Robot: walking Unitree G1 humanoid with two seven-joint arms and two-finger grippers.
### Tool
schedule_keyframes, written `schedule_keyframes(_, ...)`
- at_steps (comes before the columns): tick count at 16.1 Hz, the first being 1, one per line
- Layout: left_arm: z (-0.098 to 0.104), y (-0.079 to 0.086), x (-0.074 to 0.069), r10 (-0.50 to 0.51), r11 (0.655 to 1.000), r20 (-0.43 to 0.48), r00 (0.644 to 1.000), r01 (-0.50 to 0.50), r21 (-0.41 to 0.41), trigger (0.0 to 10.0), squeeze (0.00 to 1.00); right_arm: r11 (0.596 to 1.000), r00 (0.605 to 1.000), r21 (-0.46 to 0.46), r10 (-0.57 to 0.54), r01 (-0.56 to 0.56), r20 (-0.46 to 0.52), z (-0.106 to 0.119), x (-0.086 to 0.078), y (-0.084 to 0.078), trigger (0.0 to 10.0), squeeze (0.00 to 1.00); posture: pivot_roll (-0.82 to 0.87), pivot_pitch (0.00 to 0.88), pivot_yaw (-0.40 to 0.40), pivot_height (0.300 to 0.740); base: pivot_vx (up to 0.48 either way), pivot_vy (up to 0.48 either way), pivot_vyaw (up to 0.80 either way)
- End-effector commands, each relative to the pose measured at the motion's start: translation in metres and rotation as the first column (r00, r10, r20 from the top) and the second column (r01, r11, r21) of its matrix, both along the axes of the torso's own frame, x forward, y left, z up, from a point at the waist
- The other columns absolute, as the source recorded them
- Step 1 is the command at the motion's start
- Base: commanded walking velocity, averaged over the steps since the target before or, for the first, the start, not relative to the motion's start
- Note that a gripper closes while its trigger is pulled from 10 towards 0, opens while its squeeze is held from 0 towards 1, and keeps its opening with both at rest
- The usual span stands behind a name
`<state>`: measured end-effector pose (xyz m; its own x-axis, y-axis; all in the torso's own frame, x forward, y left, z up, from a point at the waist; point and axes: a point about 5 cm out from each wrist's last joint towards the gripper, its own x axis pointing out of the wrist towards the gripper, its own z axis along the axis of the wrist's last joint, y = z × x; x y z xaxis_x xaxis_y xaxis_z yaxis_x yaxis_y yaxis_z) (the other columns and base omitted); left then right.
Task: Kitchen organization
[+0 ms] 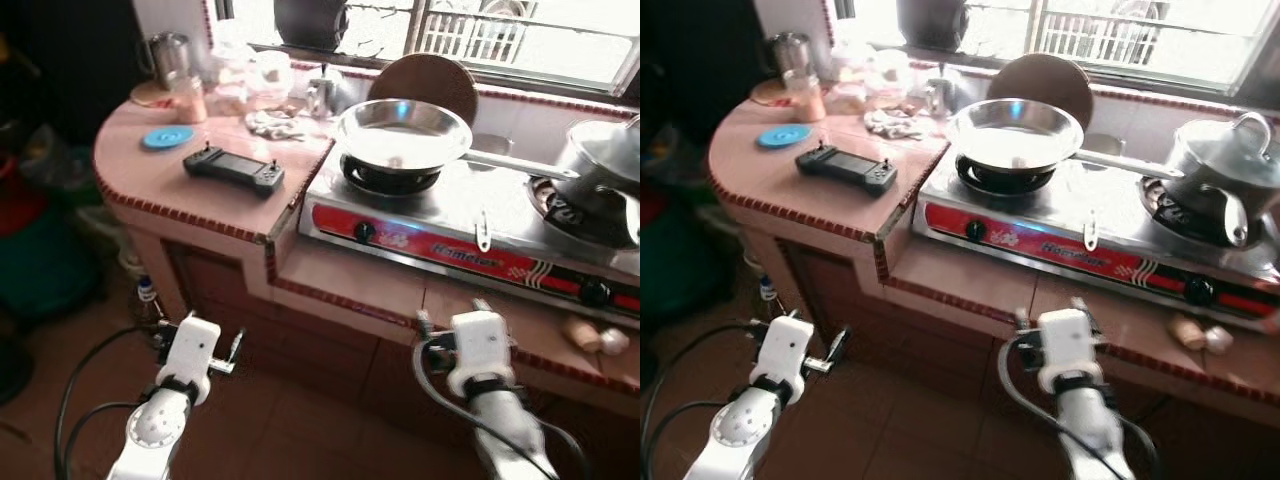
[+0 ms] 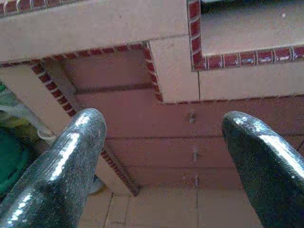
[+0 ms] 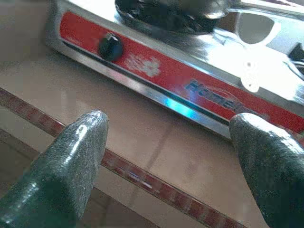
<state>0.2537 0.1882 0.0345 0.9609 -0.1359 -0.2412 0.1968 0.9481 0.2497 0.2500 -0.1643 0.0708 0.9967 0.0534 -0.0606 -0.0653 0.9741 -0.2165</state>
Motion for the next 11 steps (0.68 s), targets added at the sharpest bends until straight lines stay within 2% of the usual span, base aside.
schedule_keyframes(1, 0.0003, -0.0038, 0.0010, -0.019, 1.000, 0.001, 1.000, 0.019, -0.013, 10.0, 0.00, 1.000, 1.000, -0.011, -0.027, 0.027, -0.005, -0.0012, -0.0019, -0.0080, 10.0, 0.00, 0.18, 0.000, -0.050, 0.740, 0.000, 0.000, 0.00)
schedule_keyframes(5, -0.0024, -0.0069, -0.0004, -0.034, 0.999, -0.021, 0.999, 0.033, -0.037, 10.0, 0.00, 0.999, 0.999, -0.017, -0.031, 0.031, -0.010, -0.0024, -0.0030, -0.0103, 10.0, 0.00, 0.17, 0.000, -0.052, 0.740, 0.000, 0.000, 0.00)
schedule_keyframes(11, -0.0035, -0.0082, 0.0000, -0.043, 0.998, -0.033, 0.999, 0.041, -0.048, 10.0, 0.00, 0.999, 0.999, -0.025, -0.037, 0.036, -0.015, -0.0042, -0.0047, -0.0122, 10.0, 0.00, 0.17, 0.000, -0.052, 0.740, -0.296, 0.000, 0.00)
